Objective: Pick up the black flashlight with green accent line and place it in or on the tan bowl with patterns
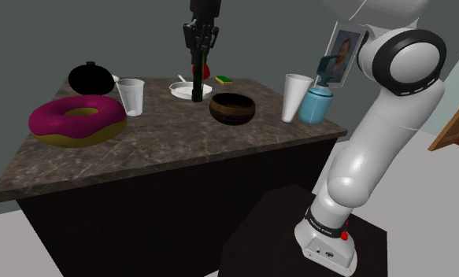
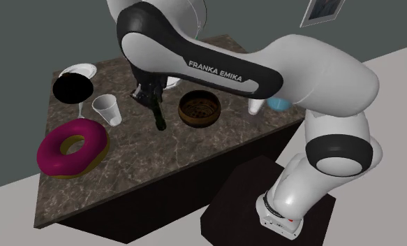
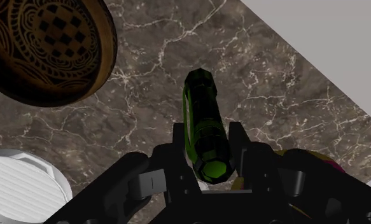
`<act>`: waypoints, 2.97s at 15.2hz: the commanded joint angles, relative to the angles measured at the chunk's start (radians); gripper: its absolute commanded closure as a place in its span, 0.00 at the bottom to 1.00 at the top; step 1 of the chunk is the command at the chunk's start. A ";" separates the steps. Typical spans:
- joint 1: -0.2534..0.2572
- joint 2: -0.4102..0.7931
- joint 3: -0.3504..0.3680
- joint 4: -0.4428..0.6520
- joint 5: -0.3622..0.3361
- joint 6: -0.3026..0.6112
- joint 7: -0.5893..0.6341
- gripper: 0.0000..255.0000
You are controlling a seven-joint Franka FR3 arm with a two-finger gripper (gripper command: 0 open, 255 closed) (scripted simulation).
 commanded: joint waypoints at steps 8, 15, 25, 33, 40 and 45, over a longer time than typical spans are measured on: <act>-0.030 0.029 -0.033 0.138 -0.006 -0.109 -0.064 1.00; -0.111 0.016 -0.136 0.187 0.006 -0.171 -0.244 1.00; -0.191 0.008 -0.233 0.174 0.014 -0.167 -0.418 1.00; -0.192 -0.081 -0.236 -0.053 0.019 -0.029 -0.424 1.00; -0.192 -0.136 -0.238 -0.214 0.022 0.077 -0.427 1.00; -0.191 -0.161 -0.238 -0.296 0.023 0.134 -0.429 1.00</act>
